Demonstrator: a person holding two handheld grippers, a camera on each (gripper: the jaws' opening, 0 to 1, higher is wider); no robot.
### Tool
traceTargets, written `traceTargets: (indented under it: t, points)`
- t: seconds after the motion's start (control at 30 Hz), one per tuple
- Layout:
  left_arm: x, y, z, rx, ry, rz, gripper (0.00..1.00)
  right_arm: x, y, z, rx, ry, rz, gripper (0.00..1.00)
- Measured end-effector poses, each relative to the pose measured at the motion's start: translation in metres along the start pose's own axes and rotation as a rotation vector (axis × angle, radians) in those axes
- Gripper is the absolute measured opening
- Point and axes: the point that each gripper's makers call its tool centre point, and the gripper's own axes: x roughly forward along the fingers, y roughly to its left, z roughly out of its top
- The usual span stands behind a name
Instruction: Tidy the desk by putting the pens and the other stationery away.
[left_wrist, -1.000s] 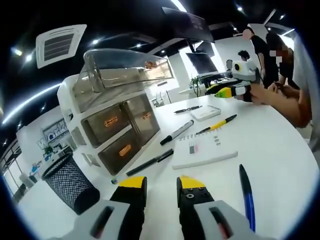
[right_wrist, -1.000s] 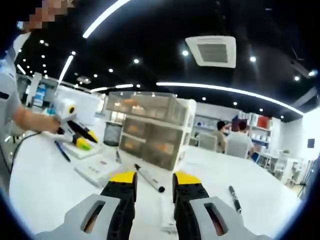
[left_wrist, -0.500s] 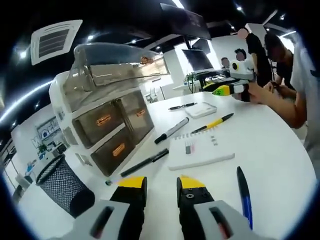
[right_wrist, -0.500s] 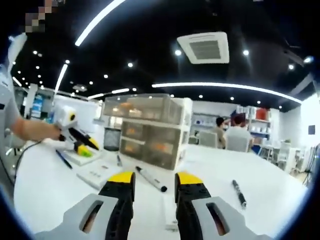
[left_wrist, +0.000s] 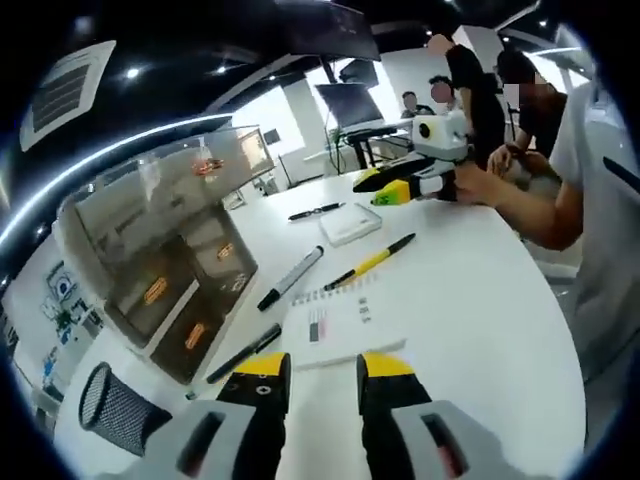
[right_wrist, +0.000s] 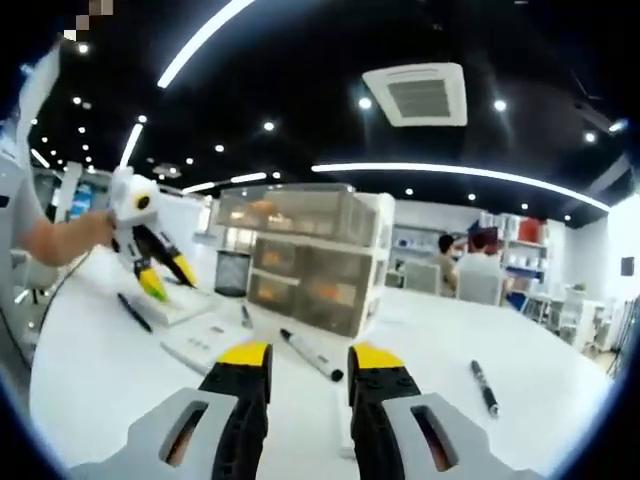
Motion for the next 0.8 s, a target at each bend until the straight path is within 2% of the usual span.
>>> traceTargets:
  t: [0.2,0.27,0.3,0.4,0.47,0.57,0.8]
  points:
    - [0.011,-0.024,0.011,0.018,0.029,-0.064,0.28,0.002,0.003,-0.005,-0.025,0.025,0.007,0.28]
    - [0.017,-0.032,0.012,0.001,0.075,-0.091,0.26,0.002,0.005,-0.005,-0.034,0.027,0.010,0.30]
    - [0.020,-0.038,0.015,0.021,0.082,-0.114,0.24,0.003,0.005,-0.006,-0.042,0.029,0.010,0.30]
    - [0.032,-0.046,0.027,0.016,0.075,-0.146,0.24,0.004,0.006,-0.009,-0.046,0.044,0.012,0.30]
    - [0.041,-0.050,0.037,-0.032,0.040,-0.161,0.24,0.004,0.006,-0.010,-0.050,0.051,0.011,0.30]
    - [0.053,-0.055,0.040,-0.053,0.039,-0.185,0.22,0.005,0.004,-0.012,-0.050,0.065,-0.003,0.30]
    - [0.073,-0.057,0.045,-0.088,0.039,-0.201,0.15,0.004,0.006,-0.007,-0.056,0.036,-0.003,0.29]
